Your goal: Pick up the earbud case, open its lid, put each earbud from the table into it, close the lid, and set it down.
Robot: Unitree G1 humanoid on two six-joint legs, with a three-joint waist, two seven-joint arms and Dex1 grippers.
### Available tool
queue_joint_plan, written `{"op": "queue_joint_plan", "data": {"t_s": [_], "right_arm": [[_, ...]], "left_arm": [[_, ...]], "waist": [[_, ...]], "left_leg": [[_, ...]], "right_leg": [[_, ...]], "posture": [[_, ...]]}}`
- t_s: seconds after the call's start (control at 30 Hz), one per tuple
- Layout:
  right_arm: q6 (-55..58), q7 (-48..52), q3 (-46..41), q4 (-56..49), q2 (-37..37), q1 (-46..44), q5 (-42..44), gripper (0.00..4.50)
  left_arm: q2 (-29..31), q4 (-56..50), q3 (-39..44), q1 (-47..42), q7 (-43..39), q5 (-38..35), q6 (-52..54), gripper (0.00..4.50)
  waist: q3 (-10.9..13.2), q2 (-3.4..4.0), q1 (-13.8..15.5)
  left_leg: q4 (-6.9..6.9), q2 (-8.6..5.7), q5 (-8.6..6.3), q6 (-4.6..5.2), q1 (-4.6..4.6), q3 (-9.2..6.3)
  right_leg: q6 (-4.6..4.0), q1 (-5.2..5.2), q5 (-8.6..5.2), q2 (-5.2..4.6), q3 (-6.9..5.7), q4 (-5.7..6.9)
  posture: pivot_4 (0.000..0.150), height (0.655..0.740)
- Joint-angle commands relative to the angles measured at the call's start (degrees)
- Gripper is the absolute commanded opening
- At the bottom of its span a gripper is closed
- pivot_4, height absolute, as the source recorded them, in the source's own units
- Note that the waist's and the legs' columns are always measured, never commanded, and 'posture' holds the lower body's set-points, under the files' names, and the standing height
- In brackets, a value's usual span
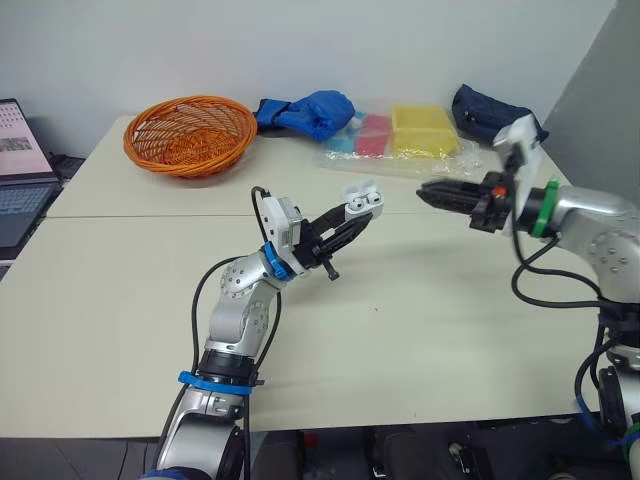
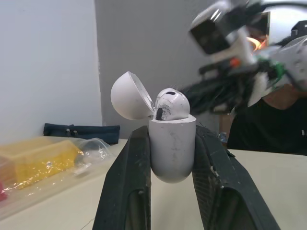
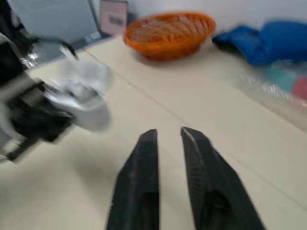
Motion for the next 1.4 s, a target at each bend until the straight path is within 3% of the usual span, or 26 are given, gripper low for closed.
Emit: {"op": "queue_joint_plan", "data": {"t_s": [0.03, 0.3, 0.43, 0.67, 1.17, 1.4], "right_arm": [[-3.0, -1.3, 0.6, 5.1, 4.7, -5.3, -3.1, 0.02], [1.3, 0.3, 0.7, 9.7, 13.2, -14.6, -2.6, 0.02], [5.4, 6.3, 3.2, 3.7, 11.0, -14.1, -0.8, 0.02], [10.6, 3.1, -0.1, -2.4, 12.5, -13.3, 1.6, 0.02], [3.3, 0.5, 1.1, -9.6, 11.7, -11.3, -5.5, 0.02], [-5.5, -1.0, 0.6, -5.5, 9.1, -12.1, -12.3, 0.02]], "left_arm": [[-0.2, -1.0, 0.2, -1.5, -0.6, -0.8, -0.4, 0.77], [-0.6, -2.7, -0.2, -0.1, 0.0, -0.5, 0.2, 0.77], [-0.7, -3.1, -0.3, 0.4, 0.7, 0.1, -0.1, 0.77], [-1.3, -6.0, -1.2, 1.2, 3.2, 0.5, 1.5, 0.77], [-2.5, -3.4, -0.6, -1.0, 3.6, 0.3, 1.7, 0.77], [-2.3, -1.5, -0.5, -1.9, 1.9, 0.2, 0.6, 0.77]], "waist": [[0.0, 0.01, 0.0], [0.0, 0.02, 0.2], [0.0, 0.03, 0.6], [0.0, 0.03, 0.4], [0.0, 0.03, 0.4], [0.0, 0.03, 0.4]], "left_leg": [[0.0, 0.0, 0.0, 0.0, -0.03, -0.02], [0.0, 0.02, 0.0, 0.01, -0.17, -0.05], [0.02, 0.01, -0.01, 0.01, -0.22, -0.08], [0.04, 0.02, -0.01, 0.02, -0.24, -0.12], [0.05, 0.01, -0.01, 0.02, -0.22, -0.08], [0.06, 0.01, -0.01, 0.02, -0.21, -0.08]], "right_leg": [[0.0, -0.01, 0.0, 0.0, -0.01, 0.0], [0.0, -0.07, 0.0, -0.01, -0.08, -0.05], [0.0, -0.07, 0.0, -0.06, -0.14, -0.06], [0.0, -0.1, 0.0, -0.06, -0.13, -0.02], [0.02, -0.1, 0.01, -0.05, -0.12, -0.01], [0.02, -0.09, 0.01, -0.05, -0.13, 0.01]], "posture": [[0.15, 0.74], [0.15, 0.74], [0.15, 0.74], [0.15, 0.74], [0.15, 0.74], [0.15, 0.74]]}}
